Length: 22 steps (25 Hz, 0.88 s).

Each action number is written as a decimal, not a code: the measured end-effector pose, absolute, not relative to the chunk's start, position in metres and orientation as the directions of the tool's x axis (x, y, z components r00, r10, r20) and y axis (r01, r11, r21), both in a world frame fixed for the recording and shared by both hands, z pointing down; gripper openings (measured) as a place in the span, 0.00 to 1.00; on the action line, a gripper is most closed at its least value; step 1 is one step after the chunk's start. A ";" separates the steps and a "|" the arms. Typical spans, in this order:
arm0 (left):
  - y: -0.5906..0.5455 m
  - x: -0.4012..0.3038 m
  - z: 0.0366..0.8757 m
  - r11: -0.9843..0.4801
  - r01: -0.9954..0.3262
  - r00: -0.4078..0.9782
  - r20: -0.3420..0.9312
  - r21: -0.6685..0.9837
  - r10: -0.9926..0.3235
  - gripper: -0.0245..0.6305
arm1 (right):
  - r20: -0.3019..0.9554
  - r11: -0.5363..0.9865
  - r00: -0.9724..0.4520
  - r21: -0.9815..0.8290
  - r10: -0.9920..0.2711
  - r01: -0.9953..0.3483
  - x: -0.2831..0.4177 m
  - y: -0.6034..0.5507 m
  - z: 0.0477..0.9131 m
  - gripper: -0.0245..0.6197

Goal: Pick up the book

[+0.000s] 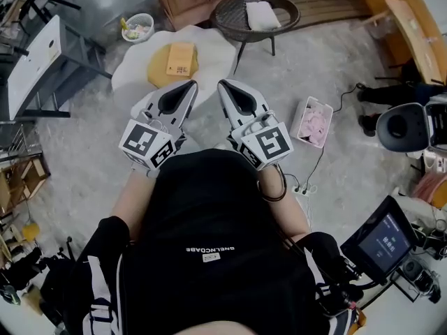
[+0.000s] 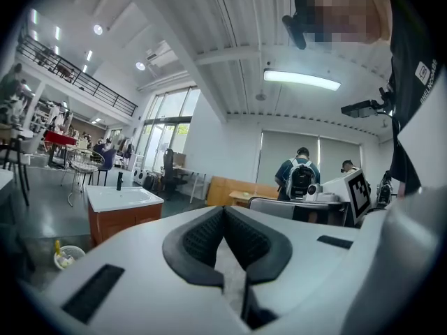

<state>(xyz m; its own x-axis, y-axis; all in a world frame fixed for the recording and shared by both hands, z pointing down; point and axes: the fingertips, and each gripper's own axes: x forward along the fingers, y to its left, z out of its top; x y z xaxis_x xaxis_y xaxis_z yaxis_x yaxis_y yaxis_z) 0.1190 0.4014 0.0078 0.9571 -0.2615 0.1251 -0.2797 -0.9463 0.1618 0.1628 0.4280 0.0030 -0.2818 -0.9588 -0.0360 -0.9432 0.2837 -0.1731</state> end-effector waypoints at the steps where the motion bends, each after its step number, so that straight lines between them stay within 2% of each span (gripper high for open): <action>1: 0.400 0.123 0.007 -0.945 -0.283 0.956 0.132 0.163 -0.264 0.06 | -0.036 0.283 -0.281 -0.176 -0.959 -0.943 0.168 0.427 0.002 0.07; 15: 0.330 0.114 0.012 -0.931 -0.306 0.950 0.124 0.200 -0.286 0.06 | -0.013 0.258 -0.259 -0.166 -0.966 -0.952 0.169 0.364 0.003 0.07; 22: 0.268 0.087 0.013 -0.930 -0.302 0.952 0.114 0.210 -0.283 0.06 | 0.015 0.238 -0.244 -0.154 -0.970 -0.959 0.146 0.306 0.007 0.07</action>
